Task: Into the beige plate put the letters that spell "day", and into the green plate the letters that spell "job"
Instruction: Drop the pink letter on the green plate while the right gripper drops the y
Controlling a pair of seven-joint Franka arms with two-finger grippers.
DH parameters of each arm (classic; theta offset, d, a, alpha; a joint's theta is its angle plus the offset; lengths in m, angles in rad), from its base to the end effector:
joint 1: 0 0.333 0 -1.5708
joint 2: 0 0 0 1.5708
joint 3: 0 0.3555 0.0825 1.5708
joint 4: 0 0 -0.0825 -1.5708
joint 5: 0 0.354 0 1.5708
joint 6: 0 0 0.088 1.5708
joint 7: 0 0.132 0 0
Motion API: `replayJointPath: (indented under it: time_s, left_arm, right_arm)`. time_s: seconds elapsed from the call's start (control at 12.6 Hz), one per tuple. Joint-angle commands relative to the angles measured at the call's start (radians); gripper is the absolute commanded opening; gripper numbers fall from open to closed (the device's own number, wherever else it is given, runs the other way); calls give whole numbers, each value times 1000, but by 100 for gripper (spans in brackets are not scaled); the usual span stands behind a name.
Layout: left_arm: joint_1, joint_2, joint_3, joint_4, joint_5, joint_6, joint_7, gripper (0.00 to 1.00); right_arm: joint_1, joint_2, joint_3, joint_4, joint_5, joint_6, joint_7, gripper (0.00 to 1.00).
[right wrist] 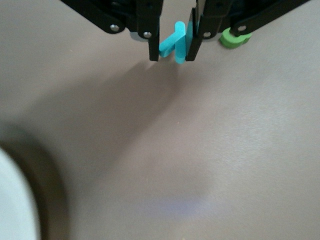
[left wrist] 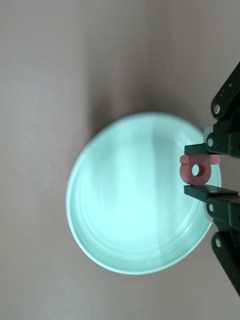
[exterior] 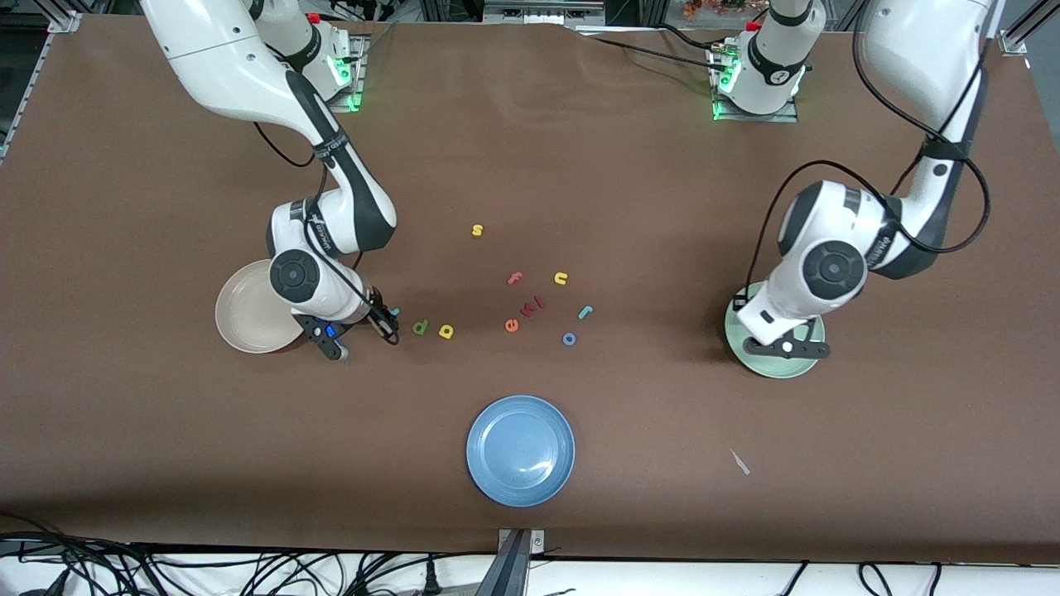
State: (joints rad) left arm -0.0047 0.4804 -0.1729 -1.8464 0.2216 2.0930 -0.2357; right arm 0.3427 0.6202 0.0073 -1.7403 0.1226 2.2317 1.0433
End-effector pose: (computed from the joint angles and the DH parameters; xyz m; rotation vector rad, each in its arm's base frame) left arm 0.6023 -0.0845 0.2824 -2.9849 0.0956 0.2959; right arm 0.6107 0.2289 0.2391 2.8906 -1.1814 -0.2509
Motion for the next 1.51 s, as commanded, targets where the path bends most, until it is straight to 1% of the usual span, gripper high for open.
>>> replayJointPath:
  time_s: [0.0,0.08,0.24,0.32,0.4,0.56,0.72,0.88,0.96,1.04,1.12,1.19,1.43]
  left_arm:
    - [51,69,-11,10,25,-4,22,10]
    - [72,90,-11,10,25,-2,13,10]
    - [101,104,-13,13,27,-2,27,17]
    - [101,104,-13,13,25,-4,27,52]
    - [103,104,-13,15,22,-4,26,99]
    - [104,92,-13,16,13,-7,19,100]
    - [97,64,-34,19,5,-11,15,100]
    - [95,41,-114,24,-2,-30,7,100]
    - [94,41,-144,44,-31,-30,7,100]
    - [89,41,-169,53,-60,-33,12,100]
    - [86,46,-193,67,-95,-33,9,100]
    - [71,47,-206,78,-105,-33,10,100]
    - [-52,55,-211,136,-97,-33,18,100]
  right_arm:
    - [-27,-14,-6,64,2,-125,-127,0]
    - [-27,-31,-30,61,-1,-165,-190,0]
    - [-27,-60,-79,44,-9,-214,-355,0]
    - [-27,-75,-119,25,-9,-221,-446,0]
    - [-27,-79,-151,16,-9,-224,-522,0]
    - [-27,-89,-213,-19,-9,-227,-693,0]
    - [-27,-85,-277,-31,-11,-227,-837,0]
    - [-34,-62,-337,-42,-9,-225,-968,0]
    - [-57,-53,-340,-38,-8,-227,-995,18]
    - [-57,-47,-340,-33,2,-228,-982,72]
    - [-53,-45,-340,-30,3,-228,-962,100]
    - [-48,-46,-339,-28,8,-233,-947,100]
    - [1,-51,-323,-2,12,-239,-823,100]
